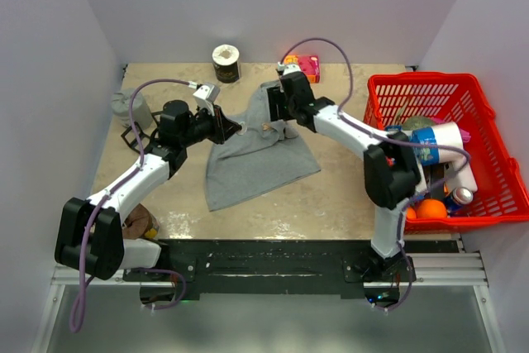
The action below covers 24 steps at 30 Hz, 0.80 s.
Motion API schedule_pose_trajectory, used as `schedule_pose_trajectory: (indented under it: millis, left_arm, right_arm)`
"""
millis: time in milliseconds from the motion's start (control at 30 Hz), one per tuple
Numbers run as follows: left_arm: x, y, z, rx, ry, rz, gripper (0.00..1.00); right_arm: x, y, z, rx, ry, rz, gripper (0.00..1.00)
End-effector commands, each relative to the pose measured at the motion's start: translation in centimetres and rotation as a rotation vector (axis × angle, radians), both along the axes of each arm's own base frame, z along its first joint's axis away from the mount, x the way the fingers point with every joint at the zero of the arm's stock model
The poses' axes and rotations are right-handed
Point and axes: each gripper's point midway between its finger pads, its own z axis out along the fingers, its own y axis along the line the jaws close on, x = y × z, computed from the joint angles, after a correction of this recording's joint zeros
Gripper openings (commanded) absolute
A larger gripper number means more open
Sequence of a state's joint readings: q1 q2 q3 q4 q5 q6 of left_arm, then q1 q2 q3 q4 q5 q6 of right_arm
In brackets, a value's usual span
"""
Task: Pin the brooch onto the clothing
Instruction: Adjust the clothing with brooches at the center of the board.
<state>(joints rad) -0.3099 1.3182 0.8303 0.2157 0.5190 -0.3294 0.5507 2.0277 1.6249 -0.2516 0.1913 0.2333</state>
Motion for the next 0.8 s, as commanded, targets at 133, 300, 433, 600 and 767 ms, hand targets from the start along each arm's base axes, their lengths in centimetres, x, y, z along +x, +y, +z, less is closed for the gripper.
schedule_pose_trajectory:
  millis: [133,300,433,600,767]
  left_arm:
    - [0.4,-0.3,3.3,-0.028,-0.091,-0.011,0.0]
    - [0.2,-0.3,3.5,-0.037,-0.092,-0.017,0.0]
    - [0.1,-0.3,3.7,-0.038,-0.098,-0.017,0.0]
    - [0.0,-0.3,4.0,-0.039,-0.105,-0.017,0.0]
    - [-0.1,-0.4,4.1,-0.046,-0.103,-0.023,0.0]
  right_arm:
    - [-8.6,-4.7,-0.3,0.023,0.074,-0.075,0.69]
    - [-10.6,-7.3,-3.5,-0.063,0.132,-0.133,0.69]
    - [-11.1,-8.7,-5.8,-0.117,0.164,-0.176,0.68]
    - [-11.4,-9.6,-7.1,-0.141,0.186,-0.206,0.68]
    - [-12.3,-9.9,-9.6,-0.16,0.239,-0.206,0.66]
